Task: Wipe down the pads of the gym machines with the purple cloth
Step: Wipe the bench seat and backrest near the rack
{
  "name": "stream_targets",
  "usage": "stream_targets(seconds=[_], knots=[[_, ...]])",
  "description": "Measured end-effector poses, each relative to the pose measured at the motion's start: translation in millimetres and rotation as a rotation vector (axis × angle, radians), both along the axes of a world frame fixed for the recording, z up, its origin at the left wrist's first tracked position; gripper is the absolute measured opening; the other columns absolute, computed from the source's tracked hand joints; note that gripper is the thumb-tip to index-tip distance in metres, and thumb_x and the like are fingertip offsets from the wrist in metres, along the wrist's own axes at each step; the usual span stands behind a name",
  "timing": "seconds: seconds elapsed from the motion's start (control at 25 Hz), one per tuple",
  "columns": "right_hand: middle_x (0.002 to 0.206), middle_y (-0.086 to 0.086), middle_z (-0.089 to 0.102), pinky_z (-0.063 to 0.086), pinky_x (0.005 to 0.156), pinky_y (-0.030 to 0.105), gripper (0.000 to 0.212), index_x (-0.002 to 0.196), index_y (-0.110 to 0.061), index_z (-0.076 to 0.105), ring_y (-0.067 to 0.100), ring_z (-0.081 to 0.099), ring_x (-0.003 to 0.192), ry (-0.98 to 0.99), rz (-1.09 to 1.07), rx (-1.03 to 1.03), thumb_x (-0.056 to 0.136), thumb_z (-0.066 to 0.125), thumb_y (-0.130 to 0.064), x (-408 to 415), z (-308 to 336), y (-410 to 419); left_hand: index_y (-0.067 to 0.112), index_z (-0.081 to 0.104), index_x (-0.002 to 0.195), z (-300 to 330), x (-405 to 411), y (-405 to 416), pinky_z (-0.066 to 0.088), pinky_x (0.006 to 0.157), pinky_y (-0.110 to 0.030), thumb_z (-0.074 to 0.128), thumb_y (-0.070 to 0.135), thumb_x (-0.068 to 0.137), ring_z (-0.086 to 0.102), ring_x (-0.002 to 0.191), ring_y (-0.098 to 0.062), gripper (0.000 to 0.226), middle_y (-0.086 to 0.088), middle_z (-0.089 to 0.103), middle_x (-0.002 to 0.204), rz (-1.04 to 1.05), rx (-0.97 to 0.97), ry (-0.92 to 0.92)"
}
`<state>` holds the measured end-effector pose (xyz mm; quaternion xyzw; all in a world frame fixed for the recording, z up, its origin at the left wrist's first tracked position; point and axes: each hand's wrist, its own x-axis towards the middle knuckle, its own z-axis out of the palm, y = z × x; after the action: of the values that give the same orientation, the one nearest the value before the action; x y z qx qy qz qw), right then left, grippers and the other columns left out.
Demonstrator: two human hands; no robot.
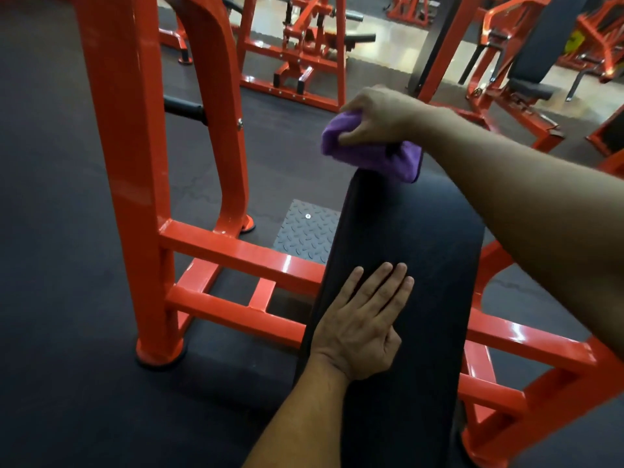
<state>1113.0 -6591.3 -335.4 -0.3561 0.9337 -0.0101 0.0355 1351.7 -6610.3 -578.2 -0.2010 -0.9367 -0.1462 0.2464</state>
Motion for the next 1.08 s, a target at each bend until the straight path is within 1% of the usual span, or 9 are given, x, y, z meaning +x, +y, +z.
stream_targets(seconds=[0.12, 0.24, 0.44, 0.52, 0.64, 0.72, 0.76, 0.92, 1.08], knots=[[0.108, -0.005, 0.071, 0.047, 0.081, 0.031, 0.034, 0.114, -0.034, 0.068, 0.018, 0.064, 0.098, -0.155, -0.071, -0.047, 0.088, 0.063, -0.055, -2, -13, 23, 0.018, 0.031, 0.162, 4, -1, -1, 0.017, 0.128, -0.049, 0.053, 0.039, 0.089, 0.010, 0.160, -0.016, 0.080, -0.001, 0.016, 0.172, 0.018, 0.006, -0.005], [0.103, -0.010, 0.068, 0.047, 0.083, 0.033, 0.041, 0.107, -0.041, 0.065, 0.017, 0.061, 0.095, -0.154, -0.097, -0.121, 0.080, 0.063, -0.072, 2, -44, 36, 0.018, 0.035, 0.161, 4, -2, 1, 0.022, 0.126, -0.050, 0.055, 0.040, 0.087, 0.015, 0.159, -0.015, 0.079, 0.000, 0.021, 0.171, 0.028, 0.001, 0.005], [0.095, -0.008, 0.068, 0.040, 0.079, 0.025, 0.019, 0.109, -0.040, 0.071, 0.013, 0.062, 0.093, -0.149, -0.235, -0.320, 0.091, 0.067, -0.041, -5, -34, 112, 0.016, 0.036, 0.160, 5, -4, -1, 0.024, 0.126, -0.052, 0.054, 0.036, 0.086, 0.019, 0.158, -0.017, 0.079, -0.001, 0.024, 0.170, 0.021, -0.017, 0.017], [0.099, -0.005, 0.069, 0.041, 0.079, 0.024, 0.022, 0.112, -0.036, 0.072, 0.013, 0.061, 0.095, -0.181, -0.386, -0.403, 0.093, 0.066, -0.027, -2, -42, 173, 0.016, 0.036, 0.160, 2, -5, -1, 0.022, 0.126, -0.052, 0.053, 0.035, 0.087, 0.020, 0.158, -0.018, 0.078, -0.002, 0.025, 0.170, 0.026, -0.035, 0.034], [0.101, -0.006, 0.071, 0.047, 0.080, 0.026, 0.018, 0.101, -0.035, 0.073, 0.012, 0.062, 0.096, -0.226, -0.544, -0.569, 0.090, 0.061, -0.026, 23, -61, 227, 0.015, 0.036, 0.160, 1, -4, 2, 0.023, 0.126, -0.052, 0.052, 0.035, 0.087, 0.020, 0.158, -0.018, 0.078, -0.003, 0.025, 0.170, 0.015, -0.029, 0.057], [0.103, -0.017, 0.072, 0.048, 0.089, 0.024, 0.024, 0.098, -0.040, 0.074, 0.006, 0.064, 0.100, -0.168, -0.504, -0.663, 0.092, 0.058, -0.023, 22, -66, 219, 0.015, 0.036, 0.160, 0, -5, 3, 0.023, 0.126, -0.052, 0.051, 0.035, 0.086, 0.021, 0.158, -0.019, 0.077, -0.003, 0.025, 0.170, 0.024, -0.032, 0.062], [0.104, -0.019, 0.072, 0.047, 0.091, 0.024, 0.023, 0.098, -0.044, 0.074, 0.007, 0.064, 0.102, -0.150, -0.480, -0.660, 0.093, 0.058, -0.028, 16, -63, 202, 0.015, 0.037, 0.160, 1, -4, 4, 0.023, 0.126, -0.052, 0.051, 0.035, 0.087, 0.020, 0.158, -0.019, 0.077, -0.003, 0.026, 0.170, 0.022, -0.033, 0.055], [0.120, -0.010, 0.067, 0.046, 0.093, 0.035, 0.026, 0.105, -0.058, 0.064, 0.018, 0.057, 0.106, -0.117, -0.224, -0.268, 0.085, 0.049, -0.063, -12, -48, 93, 0.015, 0.035, 0.161, 4, -4, 1, 0.019, 0.127, -0.051, 0.051, 0.035, 0.087, 0.019, 0.158, -0.018, 0.078, -0.003, 0.025, 0.170, 0.011, -0.034, 0.021], [0.119, -0.011, 0.066, 0.048, 0.093, 0.040, 0.031, 0.113, -0.050, 0.063, 0.020, 0.058, 0.111, -0.083, -0.139, -0.269, 0.089, 0.047, -0.062, -3, -51, 62, 0.016, 0.035, 0.160, 5, -2, 1, 0.021, 0.126, -0.051, 0.051, 0.034, 0.087, 0.019, 0.158, -0.018, 0.077, -0.002, 0.024, 0.171, 0.003, -0.022, 0.012]])
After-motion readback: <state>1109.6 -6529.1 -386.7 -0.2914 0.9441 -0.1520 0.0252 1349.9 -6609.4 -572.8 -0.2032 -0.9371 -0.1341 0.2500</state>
